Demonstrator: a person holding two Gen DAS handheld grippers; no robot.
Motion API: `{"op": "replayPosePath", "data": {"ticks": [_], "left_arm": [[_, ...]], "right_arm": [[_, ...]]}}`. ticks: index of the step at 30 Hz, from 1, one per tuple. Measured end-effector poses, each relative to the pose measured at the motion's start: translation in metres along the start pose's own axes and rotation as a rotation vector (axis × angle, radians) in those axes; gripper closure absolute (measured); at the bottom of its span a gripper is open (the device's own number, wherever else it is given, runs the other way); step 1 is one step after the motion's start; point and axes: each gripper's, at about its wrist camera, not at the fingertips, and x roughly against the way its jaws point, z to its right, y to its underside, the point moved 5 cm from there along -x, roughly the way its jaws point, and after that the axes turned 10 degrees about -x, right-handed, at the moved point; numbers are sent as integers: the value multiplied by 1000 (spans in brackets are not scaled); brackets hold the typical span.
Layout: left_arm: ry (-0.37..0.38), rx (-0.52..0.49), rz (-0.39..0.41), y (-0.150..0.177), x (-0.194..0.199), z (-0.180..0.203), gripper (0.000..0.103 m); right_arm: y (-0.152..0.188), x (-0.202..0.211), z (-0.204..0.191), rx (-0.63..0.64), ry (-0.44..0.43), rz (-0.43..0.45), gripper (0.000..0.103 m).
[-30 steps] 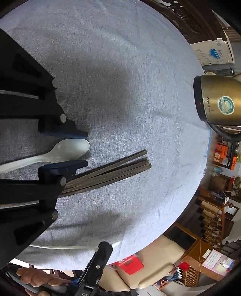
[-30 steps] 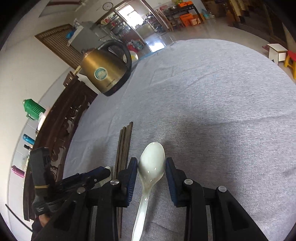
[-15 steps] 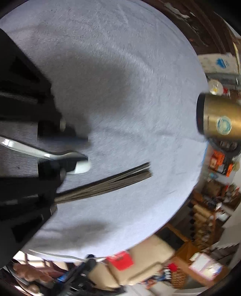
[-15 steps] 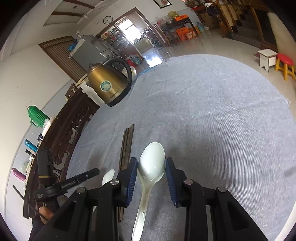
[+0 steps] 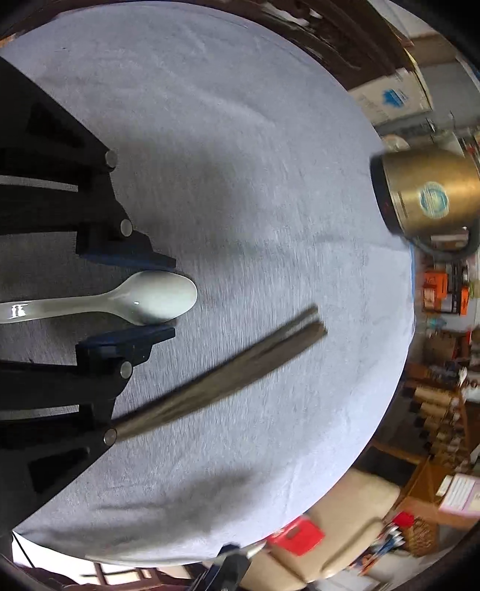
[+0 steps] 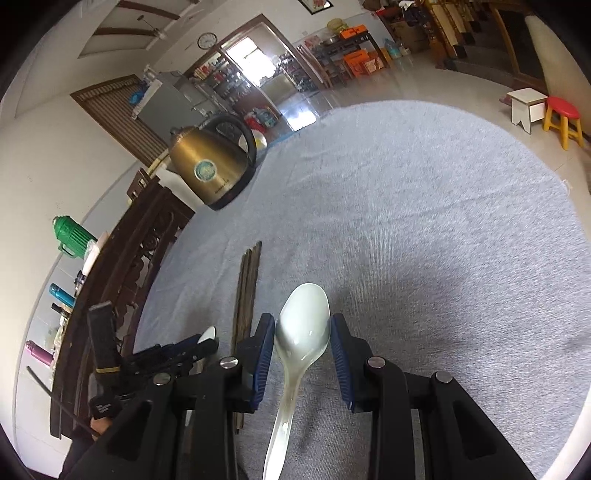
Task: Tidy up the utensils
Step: 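Lift and carry both white spoons toward the mesh holder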
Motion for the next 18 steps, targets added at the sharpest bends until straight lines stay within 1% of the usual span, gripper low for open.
{"op": "replayPosePath", "data": {"ticks": [3, 6, 9, 11, 12, 15, 18], "left_arm": [[-2, 91, 29, 12, 12, -15, 73], [-19, 198, 102, 26, 39, -36, 73], [-53, 311, 181, 46, 70, -52, 72], [-68, 368, 231, 63, 93, -57, 72], [-75, 379, 246, 65, 97, -58, 72], [-108, 405, 314, 85, 130, -51, 72], [-107, 428, 383, 99, 162, -44, 72]], "right_arm": [[1, 19, -5, 19, 2, 53, 70], [5, 39, -11, 35, 1, 114, 70], [12, 70, -20, 71, 20, 226, 70], [17, 89, -25, 83, 17, 292, 70], [20, 100, -27, 89, 16, 326, 70], [28, 128, -34, 122, 33, 417, 70], [35, 155, -43, 145, 16, 481, 70]]}}
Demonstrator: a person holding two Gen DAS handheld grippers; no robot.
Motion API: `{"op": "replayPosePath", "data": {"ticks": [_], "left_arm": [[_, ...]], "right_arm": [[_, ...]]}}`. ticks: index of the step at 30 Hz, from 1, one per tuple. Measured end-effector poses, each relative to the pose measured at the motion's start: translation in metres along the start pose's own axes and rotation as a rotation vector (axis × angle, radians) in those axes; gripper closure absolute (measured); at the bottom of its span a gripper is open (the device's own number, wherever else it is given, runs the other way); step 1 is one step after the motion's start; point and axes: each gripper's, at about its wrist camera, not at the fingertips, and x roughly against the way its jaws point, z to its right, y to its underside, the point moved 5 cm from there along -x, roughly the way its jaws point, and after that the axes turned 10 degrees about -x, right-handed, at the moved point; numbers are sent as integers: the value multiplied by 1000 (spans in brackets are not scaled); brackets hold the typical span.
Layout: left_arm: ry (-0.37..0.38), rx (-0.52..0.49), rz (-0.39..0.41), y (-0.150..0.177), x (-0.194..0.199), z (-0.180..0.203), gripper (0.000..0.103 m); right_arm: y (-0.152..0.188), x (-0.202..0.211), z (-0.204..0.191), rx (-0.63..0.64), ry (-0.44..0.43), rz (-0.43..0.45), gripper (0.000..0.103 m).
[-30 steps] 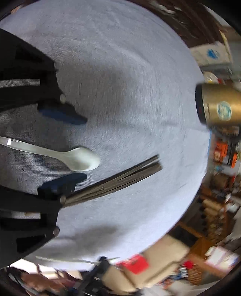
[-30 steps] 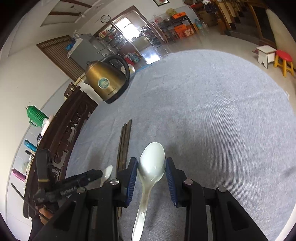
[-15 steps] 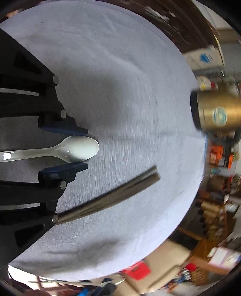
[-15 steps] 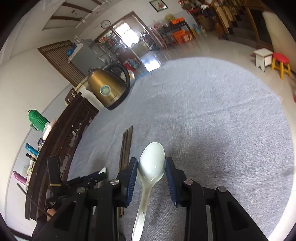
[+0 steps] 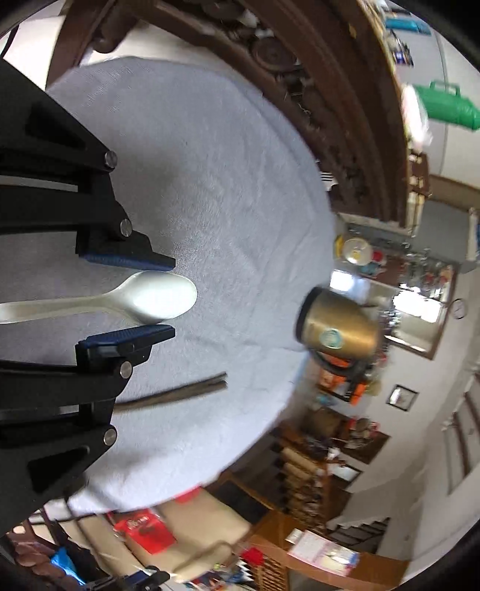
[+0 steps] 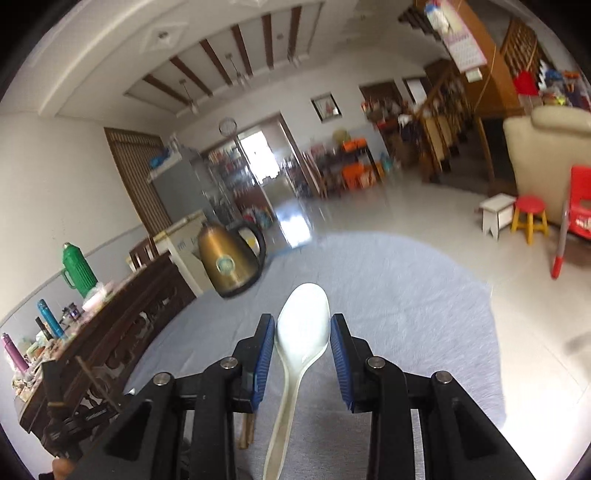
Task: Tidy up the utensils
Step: 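Lift and carry both white spoons toward the mesh holder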
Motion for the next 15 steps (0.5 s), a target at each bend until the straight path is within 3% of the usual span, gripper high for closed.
{"op": "replayPosePath", "data": {"ticks": [9, 15], "left_arm": [[91, -61, 285, -27, 112, 49, 72], [151, -146, 399, -42, 142, 94, 72]], "right_arm": [[-5, 70, -65, 99, -188, 163, 70], [17, 59, -124, 185, -300, 123, 70]]}}
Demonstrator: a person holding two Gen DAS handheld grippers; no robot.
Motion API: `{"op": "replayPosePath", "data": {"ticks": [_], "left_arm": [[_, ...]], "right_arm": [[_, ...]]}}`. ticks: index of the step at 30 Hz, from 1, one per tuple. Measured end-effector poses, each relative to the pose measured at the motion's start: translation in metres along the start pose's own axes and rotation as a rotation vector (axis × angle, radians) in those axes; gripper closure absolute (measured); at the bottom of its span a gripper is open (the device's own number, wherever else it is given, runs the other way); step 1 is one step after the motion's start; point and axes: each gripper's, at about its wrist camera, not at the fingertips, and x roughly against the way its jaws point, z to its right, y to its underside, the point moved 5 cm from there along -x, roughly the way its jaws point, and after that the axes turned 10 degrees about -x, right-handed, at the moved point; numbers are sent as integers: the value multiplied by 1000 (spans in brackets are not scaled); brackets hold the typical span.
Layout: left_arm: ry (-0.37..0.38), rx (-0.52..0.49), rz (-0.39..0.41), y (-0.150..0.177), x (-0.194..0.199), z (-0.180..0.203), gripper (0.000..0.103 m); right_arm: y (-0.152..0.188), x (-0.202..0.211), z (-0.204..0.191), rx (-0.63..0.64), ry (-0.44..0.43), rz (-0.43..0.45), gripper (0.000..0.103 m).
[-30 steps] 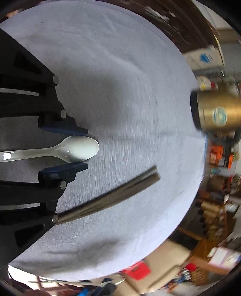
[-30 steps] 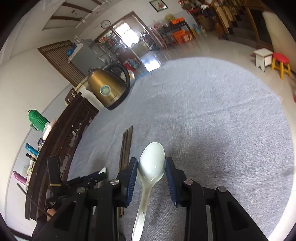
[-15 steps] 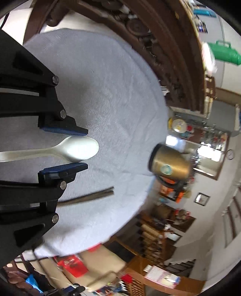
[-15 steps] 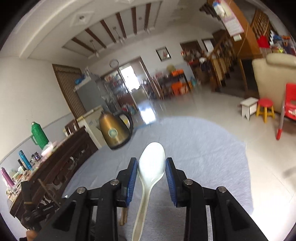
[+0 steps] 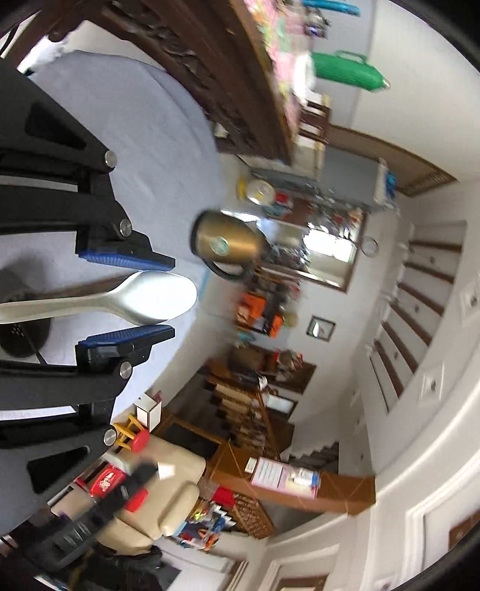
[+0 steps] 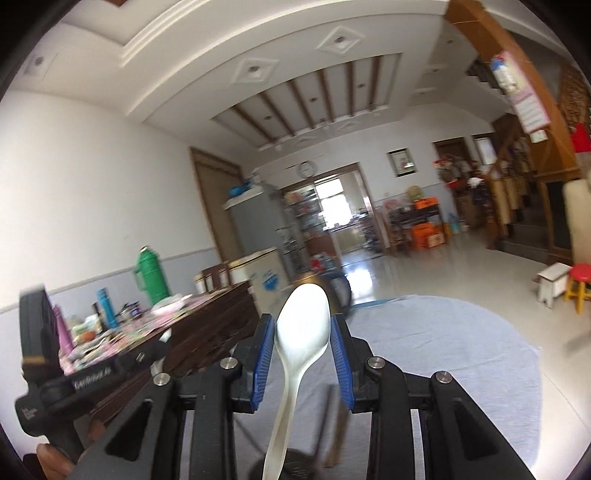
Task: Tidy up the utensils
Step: 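Lift and carry both white spoons toward the mesh holder, then lower the spoons into the holder and open both grippers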
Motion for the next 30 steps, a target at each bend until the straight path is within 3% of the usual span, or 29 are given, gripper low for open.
{"op": "replayPosePath", "data": {"ticks": [3, 11, 19, 26, 30], "left_arm": [[12, -37, 6, -1, -10, 13, 72], [26, -2, -36, 15, -41, 10, 72], [42, 29, -48, 26, -53, 9, 72], [110, 52, -17, 40, -65, 15, 72], [111, 37, -36, 53, -73, 18, 72]], "right_arm": [[14, -15, -10, 37, -12, -15, 70], [42, -48, -5, 91, 38, -12, 70], [43, -44, -8, 174, 63, 47, 70], [32, -36, 3, 155, 96, 80, 69], [24, -29, 8, 142, 106, 95, 69]]}}
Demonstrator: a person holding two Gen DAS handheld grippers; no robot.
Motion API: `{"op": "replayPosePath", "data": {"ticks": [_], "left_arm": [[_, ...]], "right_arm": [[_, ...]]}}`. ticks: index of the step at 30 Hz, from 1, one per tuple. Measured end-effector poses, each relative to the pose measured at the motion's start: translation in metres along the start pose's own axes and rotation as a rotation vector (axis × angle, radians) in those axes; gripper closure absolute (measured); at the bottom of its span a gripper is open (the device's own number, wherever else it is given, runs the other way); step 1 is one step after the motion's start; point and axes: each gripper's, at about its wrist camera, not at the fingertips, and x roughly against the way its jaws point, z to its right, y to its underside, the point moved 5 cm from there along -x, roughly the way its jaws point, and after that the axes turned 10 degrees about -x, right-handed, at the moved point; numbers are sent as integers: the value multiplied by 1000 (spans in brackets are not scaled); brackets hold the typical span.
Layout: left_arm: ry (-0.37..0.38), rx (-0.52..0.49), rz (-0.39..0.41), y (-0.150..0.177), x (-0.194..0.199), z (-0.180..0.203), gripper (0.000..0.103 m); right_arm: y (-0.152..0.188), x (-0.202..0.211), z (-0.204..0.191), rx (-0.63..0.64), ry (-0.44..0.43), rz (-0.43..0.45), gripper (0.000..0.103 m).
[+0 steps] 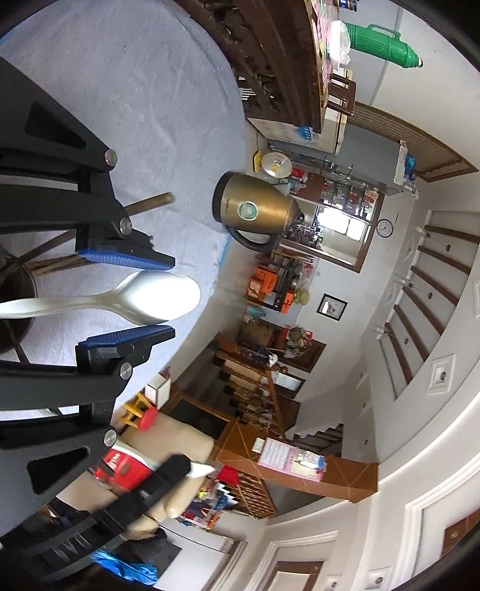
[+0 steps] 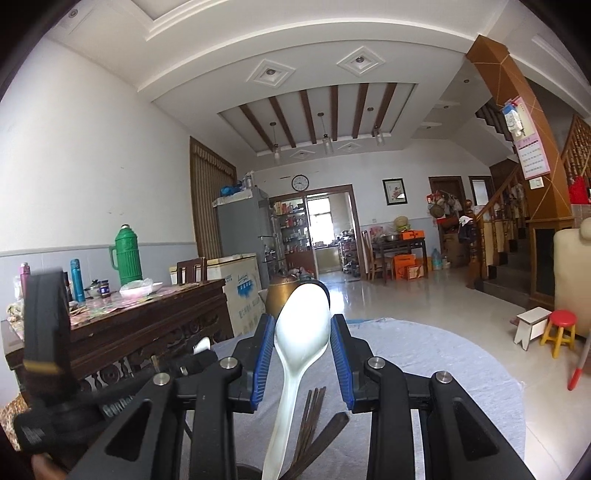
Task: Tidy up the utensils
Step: 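Lower the spoons into the holder and open both grippers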
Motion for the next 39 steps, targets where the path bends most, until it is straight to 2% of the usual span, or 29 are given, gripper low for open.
{"op": "replayPosePath", "data": {"ticks": [6, 11, 14, 16, 20, 24, 32, 39], "left_arm": [[7, -41, -21, 8, 2, 5, 72], [-6, -45, 7, 0, 21, 1, 72], [-58, -55, 40, -12, 40, -6, 65], [-135, -70, 53, -19, 53, -15, 48], [-239, -46, 61, -25, 73, -41, 45], [-284, 6, 55, -24, 83, -63, 45], [-291, 29, 41, -19, 86, -75, 45], [-283, 9, 27, -17, 84, -72, 44]], "right_arm": [[2, -1, 2, -15, 11, -15, 69], [-1, 0, -3, -26, 5, -21, 69], [0, 4, -13, -17, -19, -23, 69], [2, 5, -18, -4, -36, -33, 69], [14, -1, -32, 20, -56, -69, 70], [34, -12, -47, 59, -56, -114, 70], [69, -21, -53, 148, -31, -154, 68], [98, -13, -45, 183, -22, -238, 68]]}}
